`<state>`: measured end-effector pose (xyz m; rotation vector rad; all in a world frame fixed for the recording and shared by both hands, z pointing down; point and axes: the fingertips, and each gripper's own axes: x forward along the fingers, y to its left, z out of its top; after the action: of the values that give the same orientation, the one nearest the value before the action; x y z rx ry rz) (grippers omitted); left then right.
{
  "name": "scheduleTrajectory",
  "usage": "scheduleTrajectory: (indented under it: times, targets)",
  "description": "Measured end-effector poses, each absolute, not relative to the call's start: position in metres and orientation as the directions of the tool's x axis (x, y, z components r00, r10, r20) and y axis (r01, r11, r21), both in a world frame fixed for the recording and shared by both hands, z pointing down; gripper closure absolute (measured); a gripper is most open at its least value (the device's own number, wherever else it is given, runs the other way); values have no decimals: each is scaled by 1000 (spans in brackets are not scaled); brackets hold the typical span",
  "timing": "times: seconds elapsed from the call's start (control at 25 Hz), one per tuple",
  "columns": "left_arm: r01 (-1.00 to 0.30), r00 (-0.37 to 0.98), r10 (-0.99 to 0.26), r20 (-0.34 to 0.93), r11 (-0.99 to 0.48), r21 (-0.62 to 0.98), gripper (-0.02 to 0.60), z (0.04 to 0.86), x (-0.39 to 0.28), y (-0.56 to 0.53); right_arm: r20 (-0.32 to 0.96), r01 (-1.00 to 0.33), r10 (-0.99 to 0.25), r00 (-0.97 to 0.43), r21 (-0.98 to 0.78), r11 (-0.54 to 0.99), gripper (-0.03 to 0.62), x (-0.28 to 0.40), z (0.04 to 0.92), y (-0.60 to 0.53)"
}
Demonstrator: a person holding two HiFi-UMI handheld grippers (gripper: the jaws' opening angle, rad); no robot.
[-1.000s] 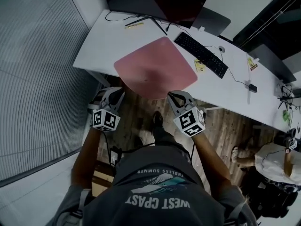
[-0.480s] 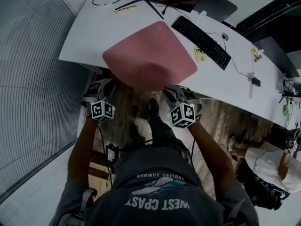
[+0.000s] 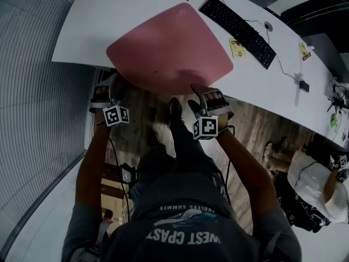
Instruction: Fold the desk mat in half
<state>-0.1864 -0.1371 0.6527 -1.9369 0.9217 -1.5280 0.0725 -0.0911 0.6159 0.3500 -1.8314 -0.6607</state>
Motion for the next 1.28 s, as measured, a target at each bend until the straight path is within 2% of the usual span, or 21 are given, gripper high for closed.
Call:
scheduleTrajectory:
  times: [0.28, 0.64, 0.84, 0.88, 0.96, 1.28]
  targets:
    - [-171, 135, -807, 575, -591, -789, 160, 675, -186, -155, 692, 197, -646, -322, 717, 669, 209, 78, 643, -108]
    - [-221, 159, -809, 566, -588, -778, 160, 682, -183, -160, 716, 290, -615, -332, 697, 655, 209, 69, 674, -108]
    - [-223, 189, -799, 570, -601, -768, 161, 679, -182, -157, 741, 256, -570, -355, 663, 703, 212, 66, 669, -107]
    - [-222, 197, -798, 570, -602, -767, 162, 678, -181, -156, 741, 257, -562, -367, 662, 704, 222, 66, 666, -106]
    - [-217, 210, -796, 567, -604, -767, 163, 675, -179, -155, 737, 252, -550, -393, 662, 706, 347, 67, 658, -104]
    - [-229, 230, -813, 534, -579, -783, 163, 648, -178, -155, 694, 72, -558, -456, 653, 754, 485, 65, 612, -123]
